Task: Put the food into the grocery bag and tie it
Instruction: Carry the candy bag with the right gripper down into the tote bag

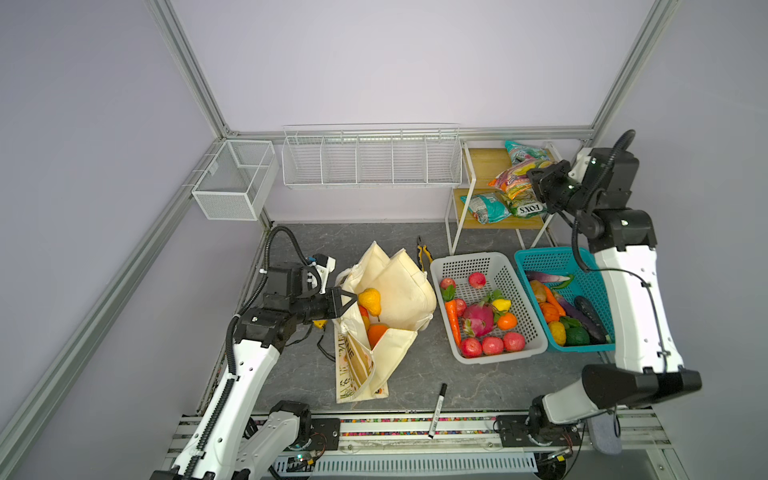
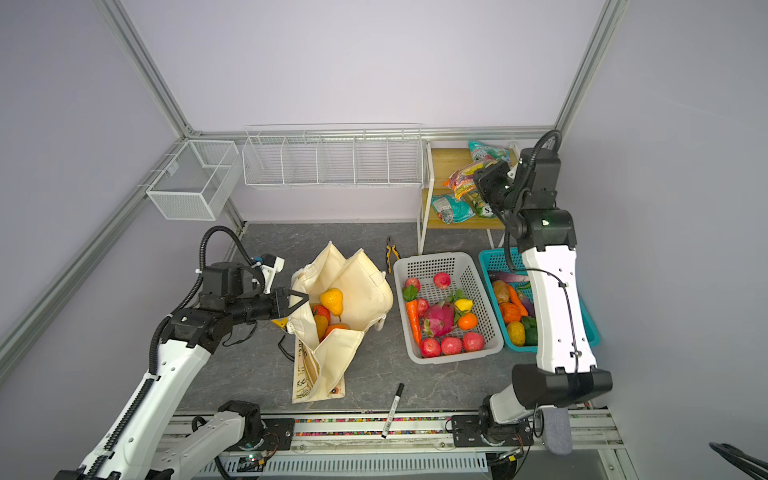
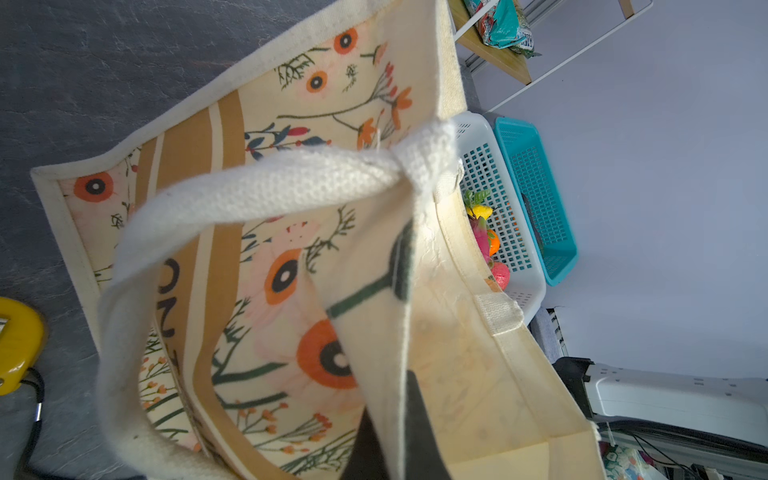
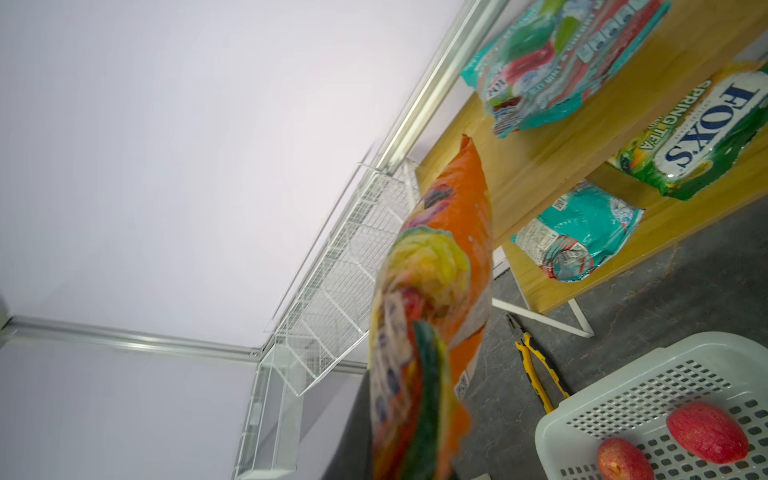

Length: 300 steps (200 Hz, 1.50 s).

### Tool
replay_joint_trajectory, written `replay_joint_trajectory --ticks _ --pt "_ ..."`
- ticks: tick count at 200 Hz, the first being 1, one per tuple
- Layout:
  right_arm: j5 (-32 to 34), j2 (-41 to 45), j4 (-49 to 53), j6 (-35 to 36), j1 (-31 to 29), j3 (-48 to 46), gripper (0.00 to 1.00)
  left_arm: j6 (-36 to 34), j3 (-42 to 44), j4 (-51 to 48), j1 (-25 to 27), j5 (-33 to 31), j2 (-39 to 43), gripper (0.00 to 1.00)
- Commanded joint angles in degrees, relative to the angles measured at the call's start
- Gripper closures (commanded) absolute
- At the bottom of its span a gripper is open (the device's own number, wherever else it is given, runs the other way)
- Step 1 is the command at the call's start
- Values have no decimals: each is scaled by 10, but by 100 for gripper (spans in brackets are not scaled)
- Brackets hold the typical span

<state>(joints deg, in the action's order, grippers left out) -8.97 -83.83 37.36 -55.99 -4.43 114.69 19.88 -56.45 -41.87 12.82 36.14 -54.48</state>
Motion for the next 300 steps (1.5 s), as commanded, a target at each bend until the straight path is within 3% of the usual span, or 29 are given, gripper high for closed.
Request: replay_joint_trajectory --ticks 1,36,63,94,160,258,300 --pt "-24 51 29 58 -9 -21 93 1 -2 18 4 24 6 100" --pt "-77 139 35 96 -25 -120 93 -5 -10 -1 4 16 5 100" --pt "-121 166 32 128 -70 -183 93 -6 -21 -11 4 5 1 100" --pt "-135 171 1 174 -182 -252 93 -6 -34 -22 4 -9 -2 100" --pt "-155 124 -120 211 -328 -357 93 11 -35 -18 4 -15 -6 100" --pt "-163 -70 -145 237 -438 -271 93 -3 -43 -38 3 -23 8 100" --pt "-133 -121 -149 233 -467 -267 93 -17 -58 -54 -4 -19 19 100"
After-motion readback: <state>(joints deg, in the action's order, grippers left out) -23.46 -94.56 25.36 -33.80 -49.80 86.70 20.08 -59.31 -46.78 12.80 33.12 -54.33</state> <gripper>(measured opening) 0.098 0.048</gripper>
